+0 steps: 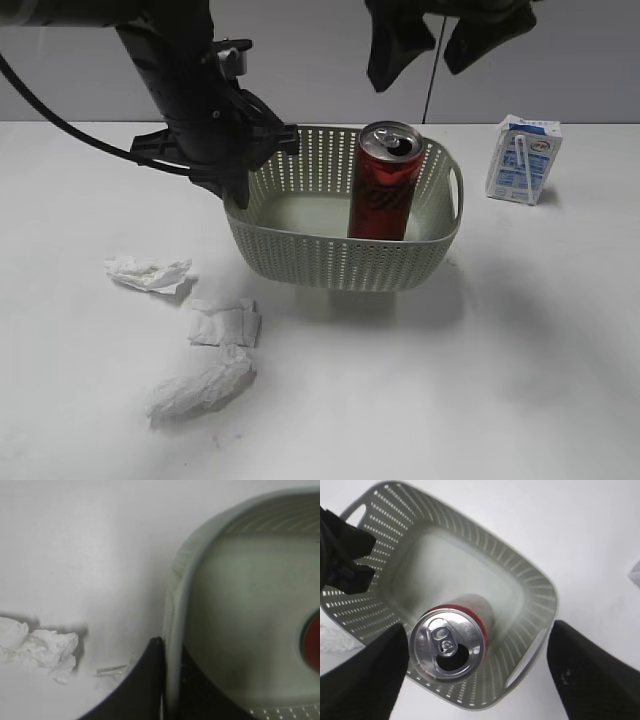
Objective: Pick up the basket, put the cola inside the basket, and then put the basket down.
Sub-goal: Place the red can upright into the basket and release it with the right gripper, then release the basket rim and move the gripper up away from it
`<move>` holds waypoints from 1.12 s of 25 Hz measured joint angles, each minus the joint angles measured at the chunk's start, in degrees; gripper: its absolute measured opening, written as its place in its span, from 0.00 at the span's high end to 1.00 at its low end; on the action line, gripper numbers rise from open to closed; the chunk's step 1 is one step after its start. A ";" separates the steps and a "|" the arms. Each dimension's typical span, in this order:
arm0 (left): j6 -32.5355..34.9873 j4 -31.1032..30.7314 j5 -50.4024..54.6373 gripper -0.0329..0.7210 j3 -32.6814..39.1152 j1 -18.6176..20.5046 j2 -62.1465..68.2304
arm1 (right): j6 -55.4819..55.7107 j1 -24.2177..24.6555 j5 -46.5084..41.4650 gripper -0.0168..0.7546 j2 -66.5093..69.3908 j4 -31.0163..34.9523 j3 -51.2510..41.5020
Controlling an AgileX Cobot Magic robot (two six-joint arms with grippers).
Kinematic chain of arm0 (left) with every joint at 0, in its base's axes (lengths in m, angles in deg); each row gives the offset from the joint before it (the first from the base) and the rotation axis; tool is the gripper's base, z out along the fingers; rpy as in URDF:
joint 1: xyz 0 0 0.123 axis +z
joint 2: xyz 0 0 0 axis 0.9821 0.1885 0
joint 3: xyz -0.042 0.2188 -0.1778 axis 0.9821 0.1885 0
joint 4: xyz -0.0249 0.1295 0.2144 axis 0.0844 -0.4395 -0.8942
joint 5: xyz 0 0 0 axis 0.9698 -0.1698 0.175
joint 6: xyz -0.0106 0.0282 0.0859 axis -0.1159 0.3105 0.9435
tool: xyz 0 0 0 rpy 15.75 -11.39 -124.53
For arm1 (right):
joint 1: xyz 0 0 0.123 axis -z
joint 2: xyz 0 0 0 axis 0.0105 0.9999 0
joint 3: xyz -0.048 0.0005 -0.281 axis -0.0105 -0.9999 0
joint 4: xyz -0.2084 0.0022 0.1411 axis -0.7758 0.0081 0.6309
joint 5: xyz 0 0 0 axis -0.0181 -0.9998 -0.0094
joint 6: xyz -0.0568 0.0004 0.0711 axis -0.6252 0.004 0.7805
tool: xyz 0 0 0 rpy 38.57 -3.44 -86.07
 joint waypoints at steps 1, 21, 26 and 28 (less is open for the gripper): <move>0.00 0.16 0.00 0.96 0.00 0.00 0.00 | 0.07 0.47 0.57 0.13 -1.04 -0.58 0.00; -0.92 2.18 -0.86 0.96 -4.35 6.03 6.14 | -1.51 22.82 -1.29 0.19 -21.91 -1.29 -7.31; -0.92 2.23 -1.84 0.96 -4.46 6.08 8.94 | -1.74 22.87 -0.98 0.20 -29.96 -1.17 -14.46; -0.92 2.23 -2.84 0.94 -4.46 6.08 8.99 | -1.74 22.87 0.09 0.21 -33.35 -0.92 -17.82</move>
